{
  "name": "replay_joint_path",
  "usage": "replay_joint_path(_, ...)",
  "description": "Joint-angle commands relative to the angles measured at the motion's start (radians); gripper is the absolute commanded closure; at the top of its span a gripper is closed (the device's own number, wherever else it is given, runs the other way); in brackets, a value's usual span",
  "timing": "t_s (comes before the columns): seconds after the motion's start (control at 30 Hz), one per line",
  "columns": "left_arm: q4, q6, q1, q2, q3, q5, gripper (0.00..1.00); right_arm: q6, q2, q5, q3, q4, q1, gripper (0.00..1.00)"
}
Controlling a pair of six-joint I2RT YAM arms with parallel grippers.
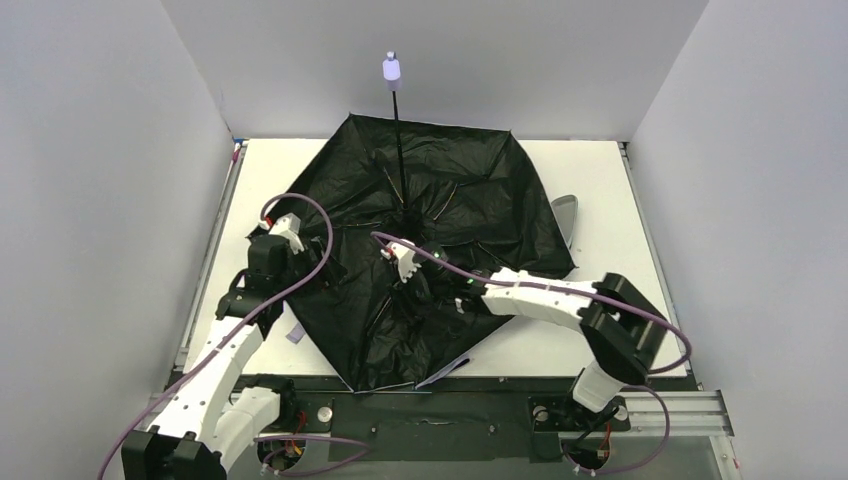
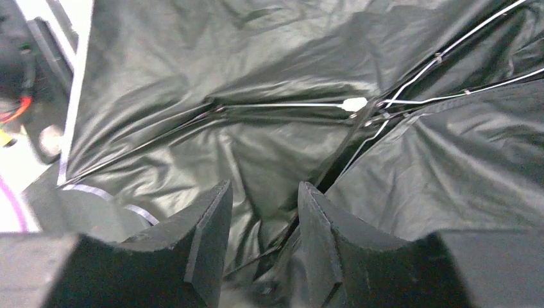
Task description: Open the umbrella
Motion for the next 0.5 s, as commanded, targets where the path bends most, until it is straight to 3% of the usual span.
replay_joint_path(0.0, 0.106, -0.074, 0.008, 0.014, -0.012, 0.049, 0.33, 0.024, 0.091, 0.129, 0.071, 0.106, 0.006, 0.61)
replay_joint_path(0.3, 0.133, -0.093, -0.004, 0.015, -0.095, 0.077, 0.34, 0.028, 0.186, 0.284, 0.069, 0.052, 0.01, 0.63)
replay_joint_path(0.37, 0.154, -0.095, -0.013, 0.023, -0.111, 0.083, 0.35, 0.046, 0.183, 0.28, 0.058, 0.042, 0.001, 0.66)
replay_joint_path(0.47, 0.189, -0.085, -0.042, 0.047, -0.125, 0.086, 0.36, 0.064, 0.177, 0.216, 0.03, 0.072, -0.018, 0.81)
